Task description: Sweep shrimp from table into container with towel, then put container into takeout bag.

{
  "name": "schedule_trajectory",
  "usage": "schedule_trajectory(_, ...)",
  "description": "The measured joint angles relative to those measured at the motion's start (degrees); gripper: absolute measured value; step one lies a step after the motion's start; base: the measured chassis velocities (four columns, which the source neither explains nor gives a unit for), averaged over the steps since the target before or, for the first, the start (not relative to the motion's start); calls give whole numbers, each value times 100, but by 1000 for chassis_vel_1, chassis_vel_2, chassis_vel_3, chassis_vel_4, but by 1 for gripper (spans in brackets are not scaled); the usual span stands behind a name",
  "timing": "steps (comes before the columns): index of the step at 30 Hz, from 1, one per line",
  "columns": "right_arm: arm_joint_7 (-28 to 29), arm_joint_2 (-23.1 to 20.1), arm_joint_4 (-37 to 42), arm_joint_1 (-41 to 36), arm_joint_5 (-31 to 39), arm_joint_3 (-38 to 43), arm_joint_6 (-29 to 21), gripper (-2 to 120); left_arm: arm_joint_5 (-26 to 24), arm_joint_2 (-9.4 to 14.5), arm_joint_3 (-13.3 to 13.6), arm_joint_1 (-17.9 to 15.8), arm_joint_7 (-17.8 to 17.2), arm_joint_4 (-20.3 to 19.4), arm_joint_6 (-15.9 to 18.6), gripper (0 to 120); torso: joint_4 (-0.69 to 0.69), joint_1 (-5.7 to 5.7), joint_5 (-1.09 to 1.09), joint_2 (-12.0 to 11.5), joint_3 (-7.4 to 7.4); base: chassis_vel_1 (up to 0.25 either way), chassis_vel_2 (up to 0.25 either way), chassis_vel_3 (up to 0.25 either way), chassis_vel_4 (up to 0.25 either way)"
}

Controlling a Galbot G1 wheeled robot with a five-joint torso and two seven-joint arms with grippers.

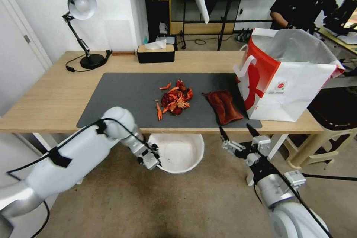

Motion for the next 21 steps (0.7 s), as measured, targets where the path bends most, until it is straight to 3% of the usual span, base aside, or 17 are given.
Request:
schedule_trajectory(2, 65, -137, -176, 320, 37, -67, -129, 100, -4, -17, 22, -26, 2, 25, 1, 0, 11, 0, 0, -1, 1, 0, 0, 0, 0)
schedule_trajectory(5, 126, -262, -376, 579, 101, -139, -204, 100, 1, 12, 7, -25, 6, 38, 2, 0, 14, 0, 0, -1, 1, 0, 0, 0, 0)
schedule_trajectory(21, 548, -1007, -930, 1534, 493, -409, -577, 100, -5, 265, -250, 229, 7, -70, 9, 0, 10, 0, -2, 0, 1, 0, 0, 0, 0)
